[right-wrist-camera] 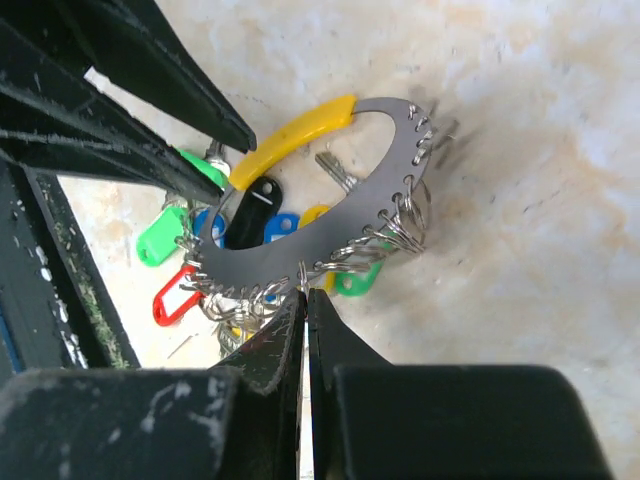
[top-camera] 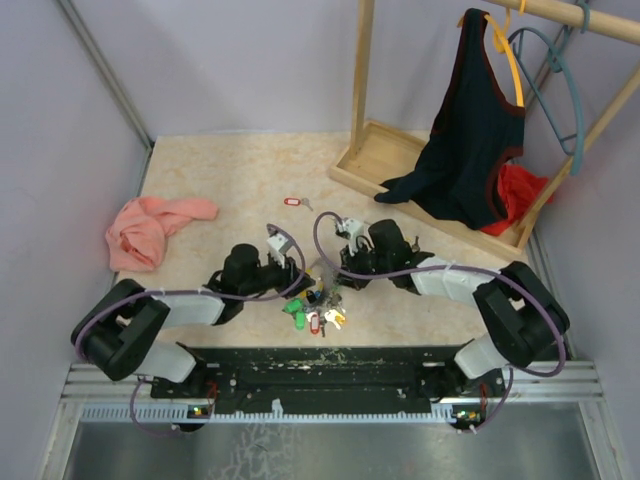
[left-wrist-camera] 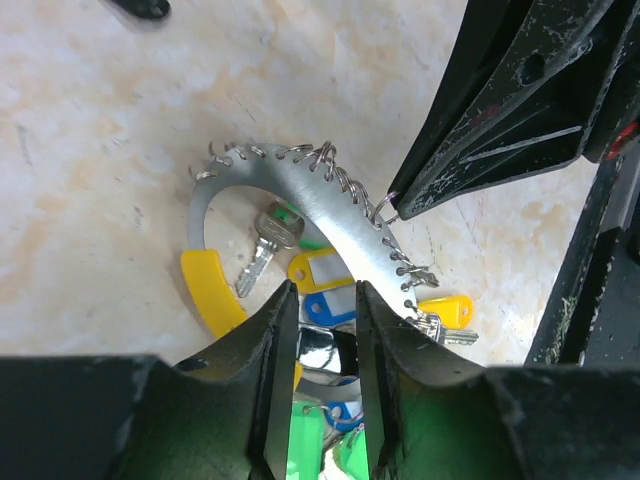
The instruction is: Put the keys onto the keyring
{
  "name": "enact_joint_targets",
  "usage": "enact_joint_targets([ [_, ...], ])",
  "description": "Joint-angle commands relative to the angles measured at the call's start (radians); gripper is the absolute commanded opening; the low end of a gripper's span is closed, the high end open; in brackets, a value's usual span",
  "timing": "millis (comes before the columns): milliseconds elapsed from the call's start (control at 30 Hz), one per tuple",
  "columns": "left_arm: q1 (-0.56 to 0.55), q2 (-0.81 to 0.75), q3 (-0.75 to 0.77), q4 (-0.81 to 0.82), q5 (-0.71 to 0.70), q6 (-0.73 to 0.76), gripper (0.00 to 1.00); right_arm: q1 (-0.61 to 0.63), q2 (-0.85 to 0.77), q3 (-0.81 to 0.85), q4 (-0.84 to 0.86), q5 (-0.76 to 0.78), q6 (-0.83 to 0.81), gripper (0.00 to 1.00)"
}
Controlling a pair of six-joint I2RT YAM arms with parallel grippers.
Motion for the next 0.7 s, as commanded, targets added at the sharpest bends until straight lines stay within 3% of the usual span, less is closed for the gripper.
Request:
enact_joint_targets([
  [0,0.055,-0.06,-0.067,0.208,0.063,0.005,0.37,0.014,-0.068,0.079,-0.001,0.002,-0.164,0.0],
  [167,0.098,-0.076,-0.15,0.482,0.125,0.035,0.41,0.024,-0.114,0.103,-0.012,-0.023,-0.305,0.0],
  [533,0.099,0.028,-0.248,0.908,0.367,0.142,0.52,0.085,-0.168,0.092,0.028,-0.104,-0.559,0.0],
  [667,0.099,0.045,-0.236,0.923,0.409,0.156,0.55,0.108,-0.158,0.109,0.019,-0.128,-0.615,0.0],
])
